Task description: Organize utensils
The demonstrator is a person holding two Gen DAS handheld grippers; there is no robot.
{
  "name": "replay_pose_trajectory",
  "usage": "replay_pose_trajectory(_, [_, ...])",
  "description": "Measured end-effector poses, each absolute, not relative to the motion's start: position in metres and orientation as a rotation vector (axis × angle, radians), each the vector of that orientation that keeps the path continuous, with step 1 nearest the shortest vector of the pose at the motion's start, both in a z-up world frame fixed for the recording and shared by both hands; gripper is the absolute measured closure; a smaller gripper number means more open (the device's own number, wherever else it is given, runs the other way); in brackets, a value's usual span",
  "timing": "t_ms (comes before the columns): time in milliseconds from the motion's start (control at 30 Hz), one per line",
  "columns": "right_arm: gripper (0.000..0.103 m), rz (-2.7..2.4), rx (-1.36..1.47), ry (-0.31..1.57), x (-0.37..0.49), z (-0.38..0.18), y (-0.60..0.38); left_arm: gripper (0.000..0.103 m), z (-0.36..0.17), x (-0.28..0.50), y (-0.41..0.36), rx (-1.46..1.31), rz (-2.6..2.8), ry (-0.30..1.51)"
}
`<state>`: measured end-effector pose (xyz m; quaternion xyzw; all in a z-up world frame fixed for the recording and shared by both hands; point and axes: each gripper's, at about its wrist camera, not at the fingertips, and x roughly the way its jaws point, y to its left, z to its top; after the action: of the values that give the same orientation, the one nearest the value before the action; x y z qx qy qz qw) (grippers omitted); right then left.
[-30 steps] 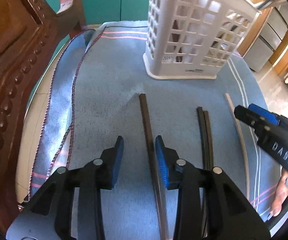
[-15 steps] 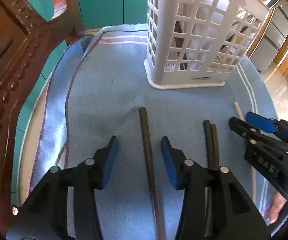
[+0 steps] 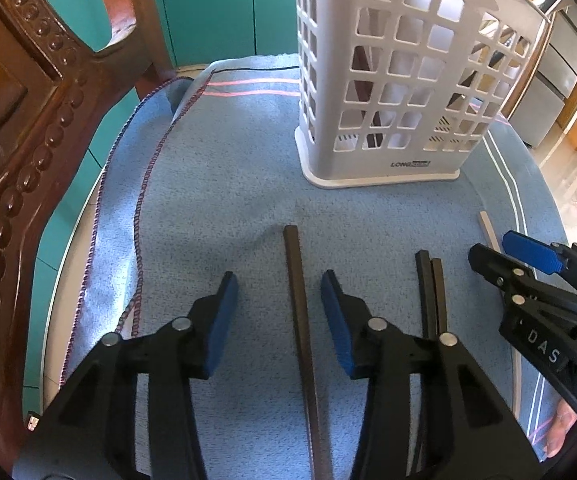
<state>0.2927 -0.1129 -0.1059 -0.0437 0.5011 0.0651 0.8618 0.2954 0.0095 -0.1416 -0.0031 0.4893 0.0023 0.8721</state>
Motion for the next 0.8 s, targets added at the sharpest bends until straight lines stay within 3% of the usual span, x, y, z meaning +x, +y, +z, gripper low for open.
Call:
replay_pose_trajectory(100, [0.065,0.138,-0.092,1.046,0.291,-0.107,-0.11,0.073,-0.14,0.289,0.01,0.005,-0.01,1.024])
replay_pose_trajectory(467, [0.07,0.14,-0.096,1.044,0.292,-0.106,-0.109,0.079,-0.139,0.284,0.008,0.007,-0.012,1.026])
replay_pose_trajectory(500, [0.075,0.141,-0.094,1.044,0.292,-0.106,-0.109,0.092,-0.138,0.284,0.008,0.007,-0.013,1.027])
replay_pose_trajectory(533, [0.089,0.14,-0.094,1.042,0.291,-0.105,-0.109,0.094,-0.138,0.284,0.008,0.01,-0.01,1.03])
replay_pose_trajectory(567, [0.095,0.142,-0.092,1.045,0.291,-0.104,-0.108,0.095,-0.138,0.284,0.008,0.009,-0.011,1.03])
replay_pose_trajectory(800, [0.097,0.182,-0.011,1.001,0.285,-0.08,-0.12,0.096,-0.114,0.271,0.015,-0.048,-0.043,0.977])
